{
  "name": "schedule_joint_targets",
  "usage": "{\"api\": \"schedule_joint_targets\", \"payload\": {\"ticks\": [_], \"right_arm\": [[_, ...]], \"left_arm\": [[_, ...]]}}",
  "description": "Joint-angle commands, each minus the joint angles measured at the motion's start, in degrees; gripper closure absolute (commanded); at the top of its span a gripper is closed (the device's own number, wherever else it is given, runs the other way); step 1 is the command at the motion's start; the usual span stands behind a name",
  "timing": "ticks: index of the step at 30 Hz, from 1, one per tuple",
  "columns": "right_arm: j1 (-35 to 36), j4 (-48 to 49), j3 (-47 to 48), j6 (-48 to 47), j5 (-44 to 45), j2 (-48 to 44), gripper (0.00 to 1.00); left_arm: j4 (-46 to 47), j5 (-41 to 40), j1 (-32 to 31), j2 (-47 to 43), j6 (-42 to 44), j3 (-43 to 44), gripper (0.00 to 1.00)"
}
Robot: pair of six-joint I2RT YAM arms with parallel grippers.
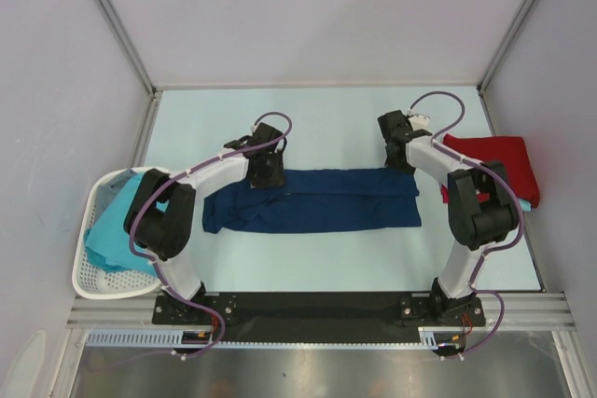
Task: Fold and stack the t-shirts
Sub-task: Fold the other side of the tshirt into a rectangle
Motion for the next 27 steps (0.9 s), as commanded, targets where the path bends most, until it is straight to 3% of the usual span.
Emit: {"api": "schedule_joint_targets", "payload": {"ticks": [1, 20, 27], "right_arm": [[-0.8, 0.2, 3.2, -0.4, 1.0, 2.5, 0.58], [0.0, 1.3, -0.5, 0.4, -1.2, 4.9, 0.6], [-0.3, 1.9, -0.9, 0.3, -2.5, 6.9, 0.73]], "left_arm": [[0.2, 0.2, -0.5, -1.8, -0.9, 0.7, 0.48], [0.3, 1.2, -1.0, -0.5, -1.1, 1.0, 0.49], [0.2, 0.9, -1.0, -0.5, -1.0, 0.3, 0.49]]}}
